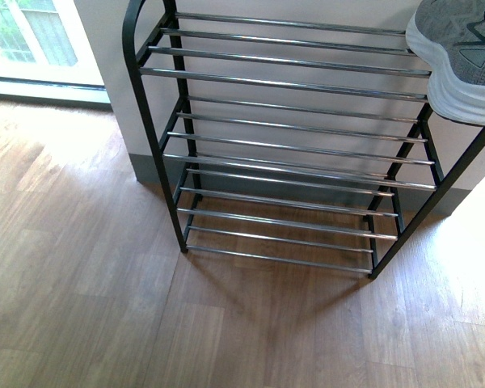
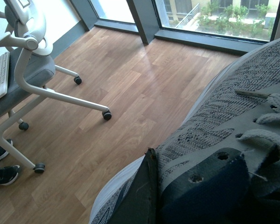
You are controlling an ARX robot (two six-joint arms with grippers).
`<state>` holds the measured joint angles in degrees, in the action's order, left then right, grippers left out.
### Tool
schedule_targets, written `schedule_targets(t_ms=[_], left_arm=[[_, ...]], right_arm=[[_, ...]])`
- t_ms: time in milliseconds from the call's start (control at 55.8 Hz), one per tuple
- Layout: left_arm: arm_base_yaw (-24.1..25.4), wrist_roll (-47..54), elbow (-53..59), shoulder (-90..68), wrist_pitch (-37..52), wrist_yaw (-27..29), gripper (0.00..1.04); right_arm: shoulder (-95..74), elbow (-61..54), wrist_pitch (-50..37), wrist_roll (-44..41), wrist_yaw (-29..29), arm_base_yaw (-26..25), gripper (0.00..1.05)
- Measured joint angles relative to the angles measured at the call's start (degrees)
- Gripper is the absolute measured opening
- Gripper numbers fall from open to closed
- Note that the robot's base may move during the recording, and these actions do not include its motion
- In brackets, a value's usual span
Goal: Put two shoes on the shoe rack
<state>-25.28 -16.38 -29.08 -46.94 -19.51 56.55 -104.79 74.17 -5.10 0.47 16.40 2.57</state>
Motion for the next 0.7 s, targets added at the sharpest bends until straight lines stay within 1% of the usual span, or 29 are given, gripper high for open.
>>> schedule_targets(t_ms=[18, 54, 143, 179, 215, 233, 251, 287, 305, 323, 341, 377, 412, 430, 502, 520, 538, 610, 628, 699], left_arm=[[0.0, 0.0, 0.0, 0.0, 0.0, 0.0, 0.01], [0.0, 0.0, 0.0, 0.0, 0.0, 0.0, 0.01], [0.0, 0.0, 0.0, 0.0, 0.0, 0.0, 0.01], [0.0, 0.0, 0.0, 0.0, 0.0, 0.0, 0.01], [0.0, 0.0, 0.0, 0.0, 0.0, 0.0, 0.01], [0.0, 0.0, 0.0, 0.0, 0.0, 0.0, 0.01], [0.0, 0.0, 0.0, 0.0, 0.0, 0.0, 0.01], [0.0, 0.0, 0.0, 0.0, 0.0, 0.0, 0.01], [0.0, 0.0, 0.0, 0.0, 0.0, 0.0, 0.01], [0.0, 0.0, 0.0, 0.0, 0.0, 0.0, 0.01], [0.0, 0.0, 0.0, 0.0, 0.0, 0.0, 0.01], [0.0, 0.0, 0.0, 0.0, 0.0, 0.0, 0.01], [0.0, 0.0, 0.0, 0.0, 0.0, 0.0, 0.01], [0.0, 0.0, 0.0, 0.0, 0.0, 0.0, 0.01], [0.0, 0.0, 0.0, 0.0, 0.0, 0.0, 0.01], [0.0, 0.0, 0.0, 0.0, 0.0, 0.0, 0.01], [0.0, 0.0, 0.0, 0.0, 0.0, 0.0, 0.01], [0.0, 0.0, 0.0, 0.0, 0.0, 0.0, 0.01], [0.0, 0.0, 0.0, 0.0, 0.0, 0.0, 0.01], [0.0, 0.0, 0.0, 0.0, 0.0, -0.1, 0.01]], right_arm=[[1.7, -1.2, 0.0, -0.1, -0.7, -0.2, 0.65], [4.1, -2.9, -0.3, -0.5, -0.8, -0.6, 0.72], [8.3, -6.3, -2.1, -1.2, -1.7, -1.9, 0.84], [10.1, -7.5, -2.4, -1.4, -1.6, -2.5, 0.91], [10.9, -7.8, -2.4, -1.5, -1.6, -3.0, 0.95], [11.1, -7.8, -2.6, -1.5, -1.6, -3.1, 0.97], [11.5, -8.5, -4.4, -1.3, -3.1, -3.6, 0.96], [12.4, -11.7, -12.9, -1.2, -9.0, -4.5, 0.89], [12.6, -12.8, -15.3, -1.2, -10.5, -4.6, 0.87], [13.1, -14.9, -19.5, -1.1, -13.0, -4.8, 0.84], [13.4, -16.1, -21.5, -1.1, -13.8, -4.8, 0.82], [14.7, -20.7, -28.3, -1.1, -15.3, -4.2, 0.75], [16.1, -25.1, -33.2, -1.1, -16.1, -3.5, 0.68], [17.3, -28.1, -35.8, -1.1, -16.4, -3.0, 0.63], [20.6, -34.6, -39.5, -1.1, -16.7, -2.4, 0.49], [21.0, -35.3, -39.8, -1.1, -16.7, -2.4, 0.47], [22.3, -37.2, -40.7, -1.1, -16.6, -2.4, 0.42], [25.4, -42.1, -42.5, -1.1, -16.4, -2.6, 0.28], [25.7, -42.7, -42.7, -1.1, -16.4, -2.6, 0.26], [28.1, -46.6, -43.7, -1.1, -16.4, -2.6, 0.14]])
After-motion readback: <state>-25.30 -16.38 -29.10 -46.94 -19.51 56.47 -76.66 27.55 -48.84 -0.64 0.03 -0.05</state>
